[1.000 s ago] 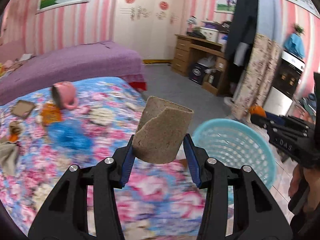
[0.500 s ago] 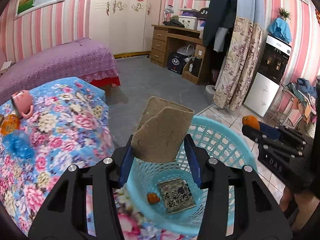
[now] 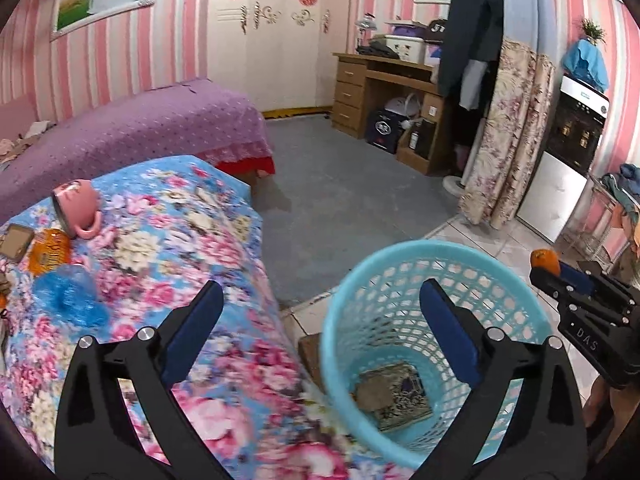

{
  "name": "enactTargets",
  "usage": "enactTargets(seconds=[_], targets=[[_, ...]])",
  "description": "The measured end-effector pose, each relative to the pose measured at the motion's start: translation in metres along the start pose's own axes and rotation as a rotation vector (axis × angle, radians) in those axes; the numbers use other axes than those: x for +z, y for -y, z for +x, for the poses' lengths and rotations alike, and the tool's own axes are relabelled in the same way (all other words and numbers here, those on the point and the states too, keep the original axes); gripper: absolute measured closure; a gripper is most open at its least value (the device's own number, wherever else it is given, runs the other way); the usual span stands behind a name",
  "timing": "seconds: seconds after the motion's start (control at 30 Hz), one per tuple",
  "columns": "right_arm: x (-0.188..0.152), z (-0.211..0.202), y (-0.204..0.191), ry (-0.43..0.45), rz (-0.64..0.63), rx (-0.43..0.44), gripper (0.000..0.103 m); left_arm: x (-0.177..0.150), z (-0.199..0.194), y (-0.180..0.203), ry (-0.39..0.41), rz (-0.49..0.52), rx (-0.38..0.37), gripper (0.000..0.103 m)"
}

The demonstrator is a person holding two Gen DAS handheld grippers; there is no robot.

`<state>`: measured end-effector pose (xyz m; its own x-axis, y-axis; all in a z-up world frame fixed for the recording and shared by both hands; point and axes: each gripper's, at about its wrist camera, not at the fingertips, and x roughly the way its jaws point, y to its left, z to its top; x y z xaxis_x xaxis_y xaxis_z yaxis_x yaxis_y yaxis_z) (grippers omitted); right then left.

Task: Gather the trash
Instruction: 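Carry the cup and orange to the basket and open both tools over it, then move both tools back over the bed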

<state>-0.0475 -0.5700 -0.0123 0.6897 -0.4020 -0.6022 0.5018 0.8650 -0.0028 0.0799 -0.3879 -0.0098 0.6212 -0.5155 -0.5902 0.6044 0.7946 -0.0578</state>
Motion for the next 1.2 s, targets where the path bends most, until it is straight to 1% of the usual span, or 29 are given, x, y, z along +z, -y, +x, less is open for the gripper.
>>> enactTargets(seconds=[0.13,0.17,0.2,0.27,0.3,0.33,0.4,0.67,0.87,0.97,1.07,1.17,1.2], targets=[[-0.002,0.003,-0.01,-0.001,0.0,0.004,0.073,0.002,-0.006,-0.013,0.009,-0.008,0.011,0.006],[-0.002,0.003,-0.012,0.003,-0.002,0.002,0.063,0.002,-0.008,-0.016,0.012,-0.008,0.018,0.006],[-0.003,0.003,-0.016,0.011,-0.004,0.003,0.045,0.001,-0.009,-0.018,0.013,-0.008,0.023,0.005],[-0.003,0.001,-0.023,0.034,-0.012,-0.002,0.025,0.001,-0.012,-0.023,0.016,-0.011,0.033,0.005],[-0.003,0.0,-0.026,0.04,-0.016,-0.003,0.022,0.001,-0.014,-0.027,0.018,-0.018,0.036,0.005],[-0.002,0.0,-0.028,0.041,-0.021,-0.005,0.021,0.001,-0.016,-0.03,0.019,-0.025,0.036,0.005],[-0.001,0.001,-0.032,0.038,-0.026,-0.012,0.013,0.001,-0.02,-0.037,0.023,-0.034,0.039,0.005],[0.002,-0.007,-0.043,0.033,-0.017,-0.025,0.005,0.002,-0.043,-0.058,0.045,-0.051,0.069,0.005],[0.009,-0.019,-0.063,0.048,-0.021,-0.014,0.004,-0.002,-0.067,-0.085,0.063,-0.064,0.098,0.005],[0.014,-0.026,-0.082,0.06,-0.033,0.014,0.004,-0.004,-0.082,-0.107,0.073,-0.073,0.129,0.005],[0.019,-0.03,-0.112,0.062,-0.066,0.055,0.004,-0.008,-0.097,-0.135,0.081,-0.088,0.169,0.005],[0.024,-0.032,-0.144,0.072,-0.101,0.096,0.004,-0.013,-0.109,-0.167,0.079,-0.097,0.225,0.005],[0.026,-0.032,-0.156,0.074,-0.108,0.113,0.004,-0.016,-0.115,-0.184,0.078,-0.106,0.252,0.005]])
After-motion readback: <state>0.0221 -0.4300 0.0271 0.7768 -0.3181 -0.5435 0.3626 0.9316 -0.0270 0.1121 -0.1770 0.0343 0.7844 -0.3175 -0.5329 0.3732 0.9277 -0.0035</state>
